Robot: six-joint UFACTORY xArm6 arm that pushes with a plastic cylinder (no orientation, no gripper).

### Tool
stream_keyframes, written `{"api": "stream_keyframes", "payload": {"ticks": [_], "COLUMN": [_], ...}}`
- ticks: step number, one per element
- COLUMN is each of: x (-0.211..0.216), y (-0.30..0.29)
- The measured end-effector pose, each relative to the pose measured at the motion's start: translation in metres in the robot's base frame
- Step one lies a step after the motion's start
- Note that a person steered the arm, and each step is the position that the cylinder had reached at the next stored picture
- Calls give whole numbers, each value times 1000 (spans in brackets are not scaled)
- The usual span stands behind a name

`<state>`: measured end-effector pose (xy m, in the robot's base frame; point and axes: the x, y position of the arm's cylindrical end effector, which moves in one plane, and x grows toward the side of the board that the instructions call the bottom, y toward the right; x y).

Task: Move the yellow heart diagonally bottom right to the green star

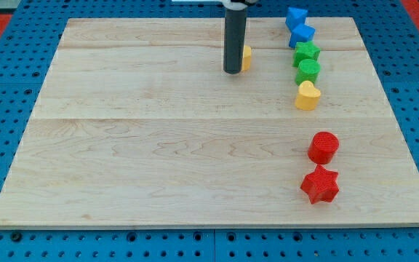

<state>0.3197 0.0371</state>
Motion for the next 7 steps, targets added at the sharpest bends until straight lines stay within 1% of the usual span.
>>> {"api": "stream_keyframes", "payload": {"ticks": [1,2,3,4,6,7], "x": [3,21,22,35,50,53], "y": [0,10,54,74,92,124]}}
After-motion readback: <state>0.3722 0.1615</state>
